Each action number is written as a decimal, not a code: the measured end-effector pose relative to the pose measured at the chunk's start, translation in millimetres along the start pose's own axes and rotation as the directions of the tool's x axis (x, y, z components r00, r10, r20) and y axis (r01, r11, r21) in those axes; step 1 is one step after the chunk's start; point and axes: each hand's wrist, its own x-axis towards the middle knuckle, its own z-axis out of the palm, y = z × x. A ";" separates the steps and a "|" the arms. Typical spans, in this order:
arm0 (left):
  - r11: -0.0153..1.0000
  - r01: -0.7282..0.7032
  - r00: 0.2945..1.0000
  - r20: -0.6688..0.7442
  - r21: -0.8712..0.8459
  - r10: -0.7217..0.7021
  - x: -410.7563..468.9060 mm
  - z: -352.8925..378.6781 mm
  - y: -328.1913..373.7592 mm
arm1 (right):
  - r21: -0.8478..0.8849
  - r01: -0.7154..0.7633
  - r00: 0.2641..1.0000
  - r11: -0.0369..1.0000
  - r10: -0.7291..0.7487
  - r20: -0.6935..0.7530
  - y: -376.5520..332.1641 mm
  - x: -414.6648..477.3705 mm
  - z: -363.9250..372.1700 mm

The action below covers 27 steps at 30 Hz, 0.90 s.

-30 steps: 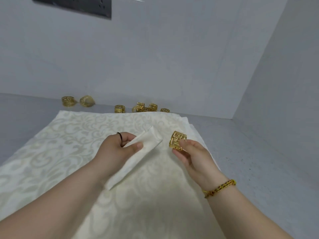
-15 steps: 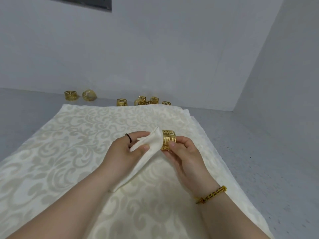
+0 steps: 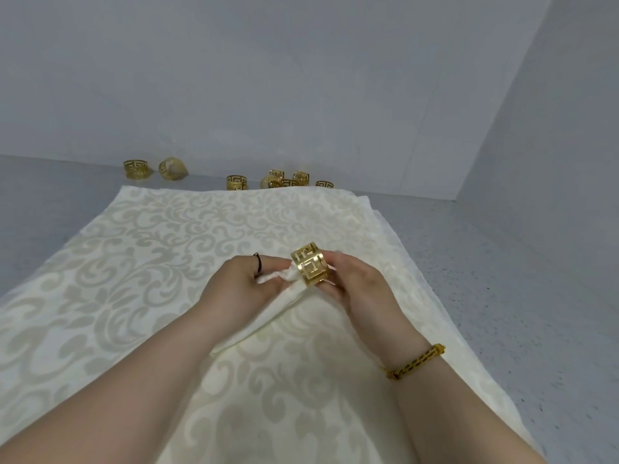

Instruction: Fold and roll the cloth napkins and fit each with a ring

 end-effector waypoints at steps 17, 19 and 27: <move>0.972 -0.003 0.999 0.047 0.233 -0.008 -3.3 2.9 5.3 | -0.368 -0.129 0.991 0.921 0.106 -0.080 4.7 12.1 -9.7; 0.899 -0.133 0.990 0.099 0.416 0.101 -6.8 9.2 12.8 | -0.405 -0.112 0.993 0.908 0.090 -0.073 7.2 13.0 -6.5; 0.876 -0.167 0.986 0.082 0.453 0.146 -2.7 21.8 17.6 | -0.355 -0.027 0.996 0.935 -0.004 -0.085 5.0 7.2 4.1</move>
